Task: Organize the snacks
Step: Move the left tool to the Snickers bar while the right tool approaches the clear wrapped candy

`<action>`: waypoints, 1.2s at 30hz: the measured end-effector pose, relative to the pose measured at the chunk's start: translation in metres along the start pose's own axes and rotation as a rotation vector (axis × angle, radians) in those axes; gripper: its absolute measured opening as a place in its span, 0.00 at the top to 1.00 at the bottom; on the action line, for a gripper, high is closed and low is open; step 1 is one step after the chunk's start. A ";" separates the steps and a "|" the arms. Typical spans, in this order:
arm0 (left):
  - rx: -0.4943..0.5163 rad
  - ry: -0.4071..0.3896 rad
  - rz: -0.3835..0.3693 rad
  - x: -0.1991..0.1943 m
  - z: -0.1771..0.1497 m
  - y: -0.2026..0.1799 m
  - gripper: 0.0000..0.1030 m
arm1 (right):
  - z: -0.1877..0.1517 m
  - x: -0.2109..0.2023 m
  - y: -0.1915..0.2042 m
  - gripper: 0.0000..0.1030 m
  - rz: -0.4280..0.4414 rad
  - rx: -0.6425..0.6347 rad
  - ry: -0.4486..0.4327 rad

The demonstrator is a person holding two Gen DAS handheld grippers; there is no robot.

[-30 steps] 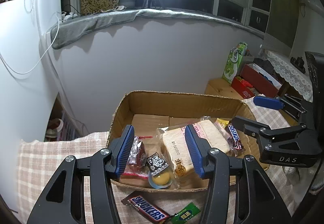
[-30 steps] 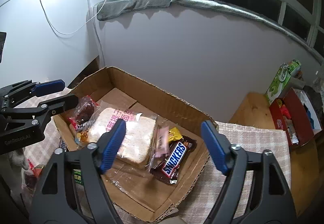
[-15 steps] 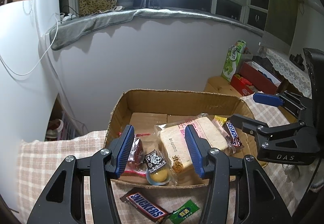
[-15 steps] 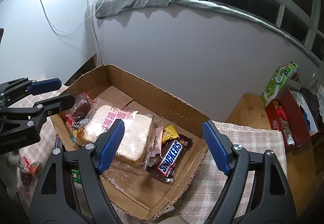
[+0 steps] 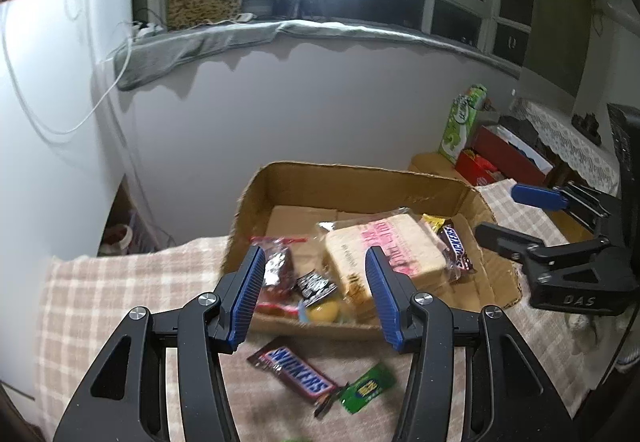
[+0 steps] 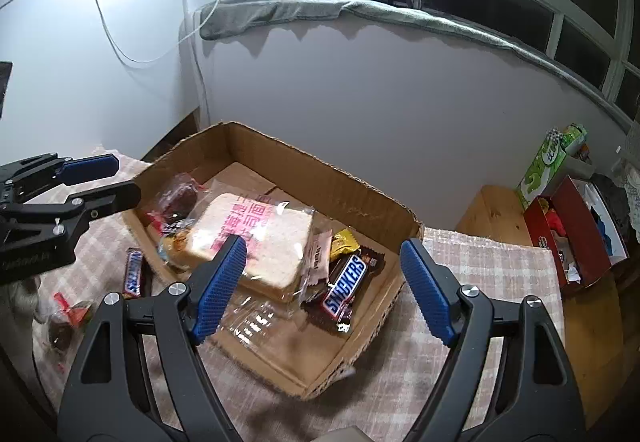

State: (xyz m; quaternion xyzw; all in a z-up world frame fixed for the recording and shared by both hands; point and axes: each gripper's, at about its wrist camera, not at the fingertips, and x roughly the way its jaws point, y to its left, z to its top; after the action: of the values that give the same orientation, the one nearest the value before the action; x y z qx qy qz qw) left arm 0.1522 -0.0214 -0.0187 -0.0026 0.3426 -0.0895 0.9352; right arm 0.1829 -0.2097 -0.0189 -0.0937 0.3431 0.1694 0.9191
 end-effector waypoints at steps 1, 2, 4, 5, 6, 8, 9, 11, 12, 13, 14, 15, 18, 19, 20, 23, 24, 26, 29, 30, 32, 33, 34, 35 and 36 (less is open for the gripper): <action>-0.005 0.001 -0.001 -0.002 -0.002 0.002 0.50 | -0.003 -0.004 0.001 0.20 0.009 0.001 -0.003; -0.011 0.004 -0.001 -0.005 -0.006 0.005 0.50 | -0.004 -0.007 0.002 0.20 0.015 0.000 -0.003; -0.031 0.006 0.002 -0.009 -0.012 0.011 0.50 | -0.009 -0.011 0.004 0.20 0.026 -0.005 -0.003; -0.045 0.009 0.000 -0.011 -0.015 0.015 0.50 | -0.013 -0.015 0.005 0.20 0.033 -0.009 -0.001; -0.055 0.011 -0.004 -0.013 -0.017 0.017 0.50 | -0.015 -0.016 0.006 0.20 0.040 -0.012 0.001; -0.069 0.012 -0.010 -0.016 -0.023 0.020 0.50 | -0.022 -0.023 0.010 0.20 0.057 -0.021 0.002; -0.073 0.013 -0.012 -0.017 -0.025 0.021 0.50 | -0.025 -0.026 0.012 0.20 0.064 -0.024 0.000; -0.076 0.020 -0.015 -0.019 -0.032 0.021 0.50 | -0.032 -0.032 0.017 0.20 0.084 -0.039 -0.001; -0.075 0.024 -0.016 -0.019 -0.034 0.020 0.50 | -0.035 -0.034 0.019 0.20 0.089 -0.047 0.001; -0.075 0.028 -0.017 -0.019 -0.036 0.020 0.50 | -0.039 -0.036 0.023 0.20 0.095 -0.060 0.003; -0.079 0.032 -0.019 -0.019 -0.039 0.021 0.50 | -0.044 -0.038 0.026 0.20 0.098 -0.071 0.008; -0.087 0.039 -0.020 -0.018 -0.042 0.022 0.50 | -0.049 -0.040 0.028 0.20 0.099 -0.076 0.012; -0.106 0.058 -0.027 -0.017 -0.050 0.024 0.50 | -0.066 -0.042 0.034 0.20 0.115 -0.092 0.041; -0.107 0.063 -0.027 -0.016 -0.052 0.024 0.50 | -0.073 -0.042 0.036 0.20 0.121 -0.097 0.051; -0.108 0.069 -0.026 -0.014 -0.053 0.024 0.50 | -0.078 -0.043 0.038 0.20 0.120 -0.097 0.056; -0.119 0.096 -0.035 -0.008 -0.060 0.025 0.50 | -0.094 -0.043 0.041 0.20 0.126 -0.101 0.081; -0.122 0.101 -0.037 -0.007 -0.061 0.025 0.50 | -0.099 -0.043 0.042 0.20 0.129 -0.100 0.089; -0.126 0.115 -0.041 -0.003 -0.063 0.023 0.50 | -0.106 -0.042 0.042 0.20 0.136 -0.102 0.104; -0.143 0.139 -0.051 0.004 -0.065 0.023 0.50 | -0.115 -0.042 0.042 0.20 0.138 -0.107 0.123; -0.144 0.145 -0.053 0.006 -0.066 0.023 0.50 | -0.117 -0.041 0.041 0.20 0.140 -0.105 0.129; -0.136 0.161 -0.054 0.011 -0.067 0.019 0.50 | -0.120 -0.039 0.040 0.20 0.146 -0.102 0.142; -0.132 0.167 -0.052 0.013 -0.067 0.018 0.50 | -0.122 -0.040 0.040 0.20 0.148 -0.103 0.147; -0.129 0.173 -0.050 0.015 -0.067 0.017 0.50 | -0.123 -0.039 0.040 0.20 0.150 -0.105 0.152; -0.126 0.181 -0.049 0.018 -0.068 0.016 0.50 | -0.125 -0.039 0.040 0.20 0.153 -0.107 0.156; -0.125 0.185 -0.048 0.019 -0.069 0.015 0.50 | -0.126 -0.038 0.040 0.21 0.154 -0.108 0.159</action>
State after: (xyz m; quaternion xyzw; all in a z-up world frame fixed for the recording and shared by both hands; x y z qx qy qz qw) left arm 0.1244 -0.0056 -0.0847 -0.0607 0.4322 -0.0904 0.8952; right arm 0.0654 -0.2190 -0.0900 -0.1297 0.4114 0.2496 0.8670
